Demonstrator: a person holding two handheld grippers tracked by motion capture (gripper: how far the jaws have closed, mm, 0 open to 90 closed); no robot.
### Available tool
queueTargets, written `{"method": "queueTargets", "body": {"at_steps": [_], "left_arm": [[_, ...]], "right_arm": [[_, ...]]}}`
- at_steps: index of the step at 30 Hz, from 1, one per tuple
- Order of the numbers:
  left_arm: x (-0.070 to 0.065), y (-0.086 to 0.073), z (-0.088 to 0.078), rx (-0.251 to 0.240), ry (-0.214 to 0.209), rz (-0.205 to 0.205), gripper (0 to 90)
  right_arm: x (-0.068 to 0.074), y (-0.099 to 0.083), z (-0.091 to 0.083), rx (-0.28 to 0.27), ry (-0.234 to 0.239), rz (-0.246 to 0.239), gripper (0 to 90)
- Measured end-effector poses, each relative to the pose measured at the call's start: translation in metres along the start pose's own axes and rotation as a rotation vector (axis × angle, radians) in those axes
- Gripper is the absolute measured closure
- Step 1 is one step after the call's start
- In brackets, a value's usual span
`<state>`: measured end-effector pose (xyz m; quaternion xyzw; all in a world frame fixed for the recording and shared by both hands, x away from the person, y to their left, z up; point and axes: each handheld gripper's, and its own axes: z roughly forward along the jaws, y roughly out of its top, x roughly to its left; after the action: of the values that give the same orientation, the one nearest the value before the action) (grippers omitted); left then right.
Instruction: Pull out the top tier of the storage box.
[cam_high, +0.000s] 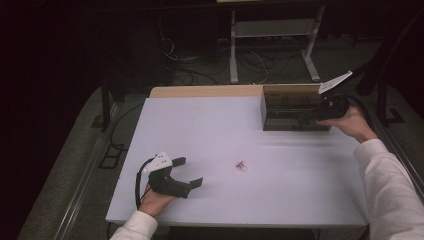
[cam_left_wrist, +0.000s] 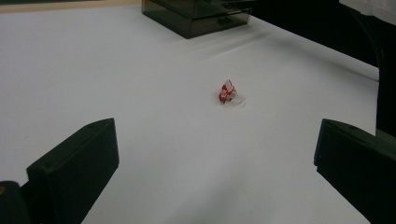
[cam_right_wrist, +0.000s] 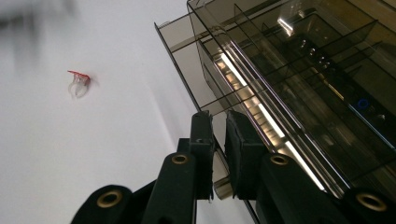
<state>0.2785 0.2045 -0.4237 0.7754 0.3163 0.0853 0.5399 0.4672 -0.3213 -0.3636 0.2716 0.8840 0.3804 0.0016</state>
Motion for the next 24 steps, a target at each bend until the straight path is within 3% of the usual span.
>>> {"method": "queueTargets", "body": {"at_steps": [24], "left_arm": [[-0.0004, 0.0000, -0.0006, -0.001, 0.001, 0.000, 0.0]], "right_arm": [[0.0098, -0.0006, 0.0046, 0.033, 0.062, -0.047, 81.3]]}}
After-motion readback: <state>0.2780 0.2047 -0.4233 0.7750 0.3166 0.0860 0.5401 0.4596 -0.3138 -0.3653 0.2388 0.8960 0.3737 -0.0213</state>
